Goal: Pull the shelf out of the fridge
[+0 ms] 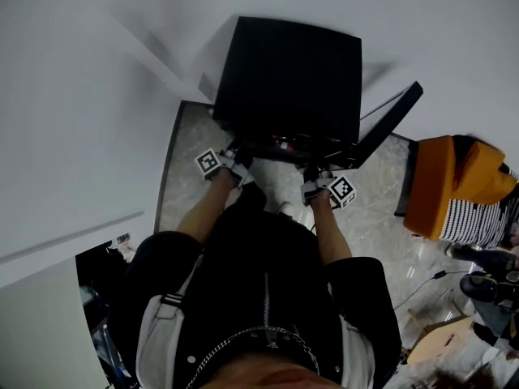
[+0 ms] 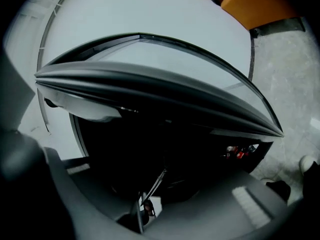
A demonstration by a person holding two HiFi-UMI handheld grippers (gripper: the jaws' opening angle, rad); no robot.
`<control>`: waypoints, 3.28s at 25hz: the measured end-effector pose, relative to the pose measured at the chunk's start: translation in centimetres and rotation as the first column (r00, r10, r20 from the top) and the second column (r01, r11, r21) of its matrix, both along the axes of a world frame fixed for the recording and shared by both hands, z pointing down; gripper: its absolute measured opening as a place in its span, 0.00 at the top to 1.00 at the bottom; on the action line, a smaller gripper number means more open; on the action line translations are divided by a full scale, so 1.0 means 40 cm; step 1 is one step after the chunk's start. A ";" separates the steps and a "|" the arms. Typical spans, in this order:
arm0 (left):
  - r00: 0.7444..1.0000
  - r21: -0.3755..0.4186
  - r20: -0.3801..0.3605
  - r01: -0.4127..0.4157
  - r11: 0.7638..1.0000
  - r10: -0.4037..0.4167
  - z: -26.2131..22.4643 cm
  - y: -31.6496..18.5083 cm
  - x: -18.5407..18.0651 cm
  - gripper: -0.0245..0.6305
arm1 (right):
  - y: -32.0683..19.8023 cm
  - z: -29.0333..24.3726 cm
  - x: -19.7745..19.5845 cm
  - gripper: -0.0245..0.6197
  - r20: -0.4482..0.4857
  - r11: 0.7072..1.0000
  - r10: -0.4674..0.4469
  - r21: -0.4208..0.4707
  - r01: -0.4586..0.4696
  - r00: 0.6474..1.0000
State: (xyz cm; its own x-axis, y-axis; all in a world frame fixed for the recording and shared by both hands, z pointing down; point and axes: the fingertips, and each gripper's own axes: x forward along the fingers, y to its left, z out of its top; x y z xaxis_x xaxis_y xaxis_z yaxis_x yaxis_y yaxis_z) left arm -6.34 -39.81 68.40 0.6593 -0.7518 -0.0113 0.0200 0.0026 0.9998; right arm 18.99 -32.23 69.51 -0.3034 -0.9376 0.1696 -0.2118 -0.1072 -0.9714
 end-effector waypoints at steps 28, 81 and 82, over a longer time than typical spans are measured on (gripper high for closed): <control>0.998 0.015 -0.038 -0.046 0.999 0.046 -0.012 0.158 -0.023 0.93 | 0.059 -0.002 -0.056 0.93 0.104 0.954 -0.295 0.090 0.286 0.950; 0.999 0.070 -0.042 0.035 0.997 -0.032 -0.110 0.512 -0.114 0.93 | 0.389 -0.107 -0.136 0.92 0.031 0.931 -0.334 0.171 0.324 0.942; 0.999 0.074 -0.044 0.032 0.997 -0.029 -0.112 0.522 -0.120 0.93 | 0.401 -0.108 -0.141 0.92 0.024 0.931 -0.330 0.174 0.321 0.944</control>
State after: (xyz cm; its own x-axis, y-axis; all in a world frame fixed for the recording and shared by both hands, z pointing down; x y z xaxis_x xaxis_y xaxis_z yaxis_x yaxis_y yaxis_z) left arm -11.14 -18.94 63.94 0.6339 -0.7674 -0.0962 0.0617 -0.0737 0.9954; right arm 13.33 -16.21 65.20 -0.6012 -0.7991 -0.0036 -0.1570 0.1225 -0.9800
